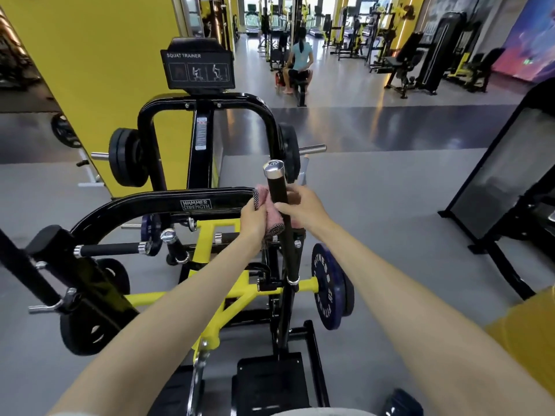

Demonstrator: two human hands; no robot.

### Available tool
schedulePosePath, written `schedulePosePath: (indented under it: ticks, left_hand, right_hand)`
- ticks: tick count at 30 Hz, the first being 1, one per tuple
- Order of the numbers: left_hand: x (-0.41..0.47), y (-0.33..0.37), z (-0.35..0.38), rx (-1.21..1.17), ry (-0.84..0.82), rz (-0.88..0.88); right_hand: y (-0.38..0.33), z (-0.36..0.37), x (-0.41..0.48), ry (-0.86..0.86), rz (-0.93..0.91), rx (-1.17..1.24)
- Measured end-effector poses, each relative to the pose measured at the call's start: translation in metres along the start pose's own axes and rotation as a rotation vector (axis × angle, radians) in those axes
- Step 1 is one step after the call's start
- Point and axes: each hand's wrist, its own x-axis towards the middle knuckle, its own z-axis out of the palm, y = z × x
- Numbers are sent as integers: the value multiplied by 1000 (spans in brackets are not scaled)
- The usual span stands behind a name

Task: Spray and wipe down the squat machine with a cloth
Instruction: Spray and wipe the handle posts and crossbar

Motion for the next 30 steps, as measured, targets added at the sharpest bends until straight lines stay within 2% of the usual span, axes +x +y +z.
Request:
schedulePosePath:
  ticks: [2, 8, 19, 22, 26, 30]
  left_hand:
    - [0, -16, 2, 39, 19, 30]
    - [7, -65, 10, 246, 69, -40]
    - [18, -148, 18, 733, -54, -198]
    - [22, -162, 18, 768, -95, -248]
    - [18, -177, 16, 789, -148, -405]
    - [13, -190, 5, 751, -109, -495]
  right_hand:
    - [7, 4, 5, 22, -44, -48]
    - [18, 5, 9, 3, -115, -49]
    - [23, 0, 10, -87, -107, 144]
    - [21, -2, 10, -99, -79, 158]
    - [24, -1, 10, -88, -64, 184]
    - [26, 1, 11, -87, -43, 197]
